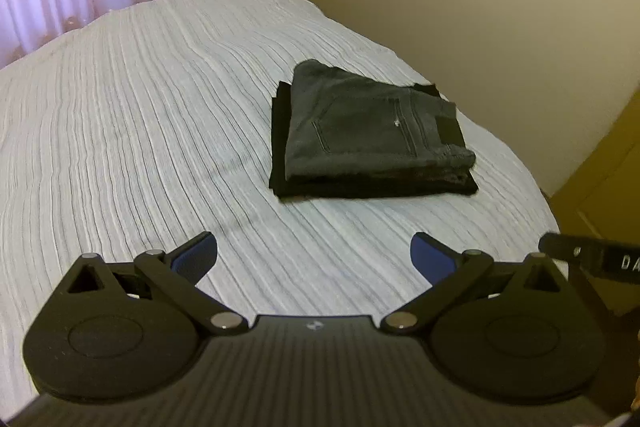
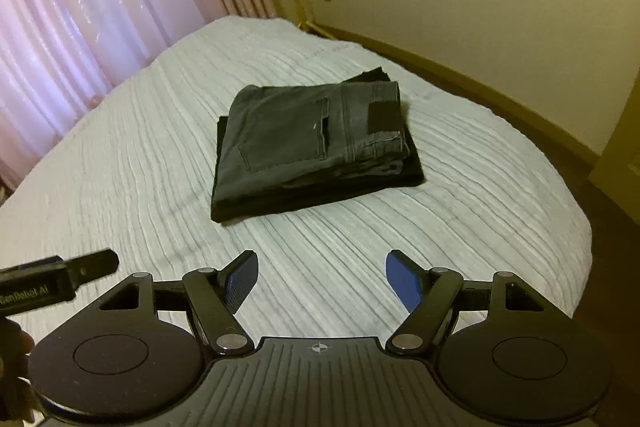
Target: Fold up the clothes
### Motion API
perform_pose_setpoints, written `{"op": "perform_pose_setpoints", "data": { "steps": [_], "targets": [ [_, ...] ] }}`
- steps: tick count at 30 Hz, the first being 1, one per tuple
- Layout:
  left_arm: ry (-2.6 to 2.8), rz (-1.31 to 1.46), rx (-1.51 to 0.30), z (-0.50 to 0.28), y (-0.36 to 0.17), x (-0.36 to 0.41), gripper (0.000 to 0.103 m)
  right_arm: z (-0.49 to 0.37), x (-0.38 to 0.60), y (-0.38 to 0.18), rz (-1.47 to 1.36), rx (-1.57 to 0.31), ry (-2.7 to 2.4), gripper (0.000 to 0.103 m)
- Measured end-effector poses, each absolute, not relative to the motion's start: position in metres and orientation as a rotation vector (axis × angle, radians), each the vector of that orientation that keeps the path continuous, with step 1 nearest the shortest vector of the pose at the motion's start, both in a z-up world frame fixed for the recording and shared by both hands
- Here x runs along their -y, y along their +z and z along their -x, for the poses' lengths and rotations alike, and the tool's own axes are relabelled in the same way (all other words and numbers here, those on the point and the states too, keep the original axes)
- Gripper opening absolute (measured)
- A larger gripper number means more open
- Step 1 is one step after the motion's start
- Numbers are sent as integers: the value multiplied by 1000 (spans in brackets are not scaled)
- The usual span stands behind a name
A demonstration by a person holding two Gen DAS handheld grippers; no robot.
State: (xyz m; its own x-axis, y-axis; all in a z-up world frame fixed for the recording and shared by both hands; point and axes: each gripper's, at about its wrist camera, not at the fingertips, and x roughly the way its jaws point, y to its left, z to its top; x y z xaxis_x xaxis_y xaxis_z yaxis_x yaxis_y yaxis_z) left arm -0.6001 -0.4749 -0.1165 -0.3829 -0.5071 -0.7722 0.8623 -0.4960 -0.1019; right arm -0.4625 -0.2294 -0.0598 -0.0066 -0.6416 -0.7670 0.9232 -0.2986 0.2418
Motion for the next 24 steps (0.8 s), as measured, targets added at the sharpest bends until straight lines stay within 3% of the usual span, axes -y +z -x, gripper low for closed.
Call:
{"op": "perform_pose_setpoints", "data": {
  "steps": [17, 24],
  "targets": [
    [-1971, -845, -435, 630, -95, 459, 100, 467, 215, -43, -940, -408, -1642, 74],
    [-1930, -873, -504, 647, -97, 462, 100, 487, 231, -40, -928, -437, -1595, 74]
  ]
}}
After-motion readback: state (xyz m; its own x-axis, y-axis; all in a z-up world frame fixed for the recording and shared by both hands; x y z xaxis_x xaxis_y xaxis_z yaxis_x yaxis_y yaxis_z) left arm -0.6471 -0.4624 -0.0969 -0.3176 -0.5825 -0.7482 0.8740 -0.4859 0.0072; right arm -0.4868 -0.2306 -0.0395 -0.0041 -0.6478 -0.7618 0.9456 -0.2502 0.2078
